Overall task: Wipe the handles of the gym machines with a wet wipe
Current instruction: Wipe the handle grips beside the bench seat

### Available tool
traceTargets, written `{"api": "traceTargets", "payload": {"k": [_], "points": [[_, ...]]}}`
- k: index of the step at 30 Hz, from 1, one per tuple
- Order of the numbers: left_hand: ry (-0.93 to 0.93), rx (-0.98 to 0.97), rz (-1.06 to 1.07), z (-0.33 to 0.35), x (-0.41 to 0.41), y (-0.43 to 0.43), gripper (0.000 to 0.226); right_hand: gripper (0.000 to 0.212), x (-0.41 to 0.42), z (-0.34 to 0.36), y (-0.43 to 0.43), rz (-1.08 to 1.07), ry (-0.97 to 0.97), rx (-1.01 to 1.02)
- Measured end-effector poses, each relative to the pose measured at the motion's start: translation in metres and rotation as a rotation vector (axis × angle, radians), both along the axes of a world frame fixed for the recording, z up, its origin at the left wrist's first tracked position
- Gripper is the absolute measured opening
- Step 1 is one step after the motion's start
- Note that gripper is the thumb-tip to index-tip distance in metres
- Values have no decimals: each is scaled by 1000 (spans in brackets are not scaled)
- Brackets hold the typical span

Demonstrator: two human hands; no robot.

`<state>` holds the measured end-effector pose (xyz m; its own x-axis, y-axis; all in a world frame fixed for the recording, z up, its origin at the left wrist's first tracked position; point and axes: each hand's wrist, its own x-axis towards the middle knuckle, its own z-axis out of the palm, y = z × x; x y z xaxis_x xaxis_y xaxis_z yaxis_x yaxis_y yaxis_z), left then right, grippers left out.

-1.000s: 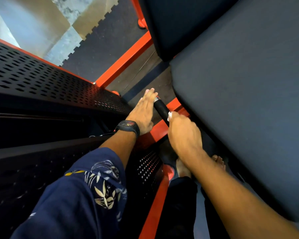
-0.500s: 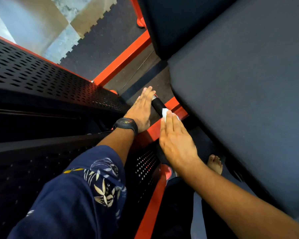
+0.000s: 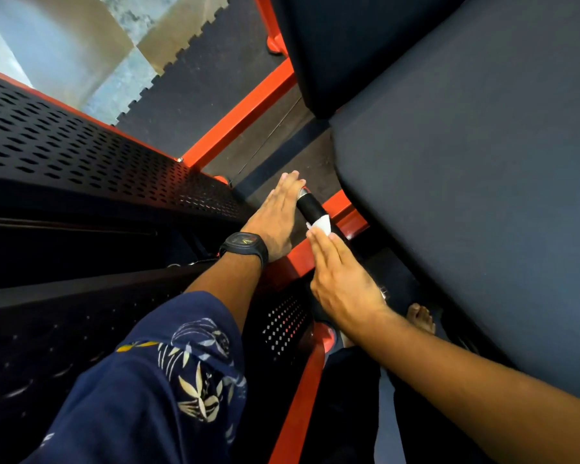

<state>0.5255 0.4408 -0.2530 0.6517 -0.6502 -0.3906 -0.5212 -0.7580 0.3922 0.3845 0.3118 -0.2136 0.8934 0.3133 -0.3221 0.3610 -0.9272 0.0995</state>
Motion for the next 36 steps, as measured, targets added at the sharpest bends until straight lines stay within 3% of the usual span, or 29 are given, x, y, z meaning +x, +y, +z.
{"api": "traceTargets", "payload": {"k": [8,15,19,24,33,36], "points": [[-4,-17,-3,-4,2,2,103,57,15,2,2,98,50,9],[37,-26,-2,-6,5,4,97,59,59,20,-6,-501,194,510],[2,-11,-18,-9,5,5,108,48,42,27,-13,-789,172,619],[-10,-10,-16,-7,2,3,108,25,64,24,-15,-965,221,670],[-19,48,-28,3,3,-1,108,38,50,26,-29,-1149,359,755],[1,32,-13,3,1,-1,108,35,26,35,-26,-1064,287,635]]}}
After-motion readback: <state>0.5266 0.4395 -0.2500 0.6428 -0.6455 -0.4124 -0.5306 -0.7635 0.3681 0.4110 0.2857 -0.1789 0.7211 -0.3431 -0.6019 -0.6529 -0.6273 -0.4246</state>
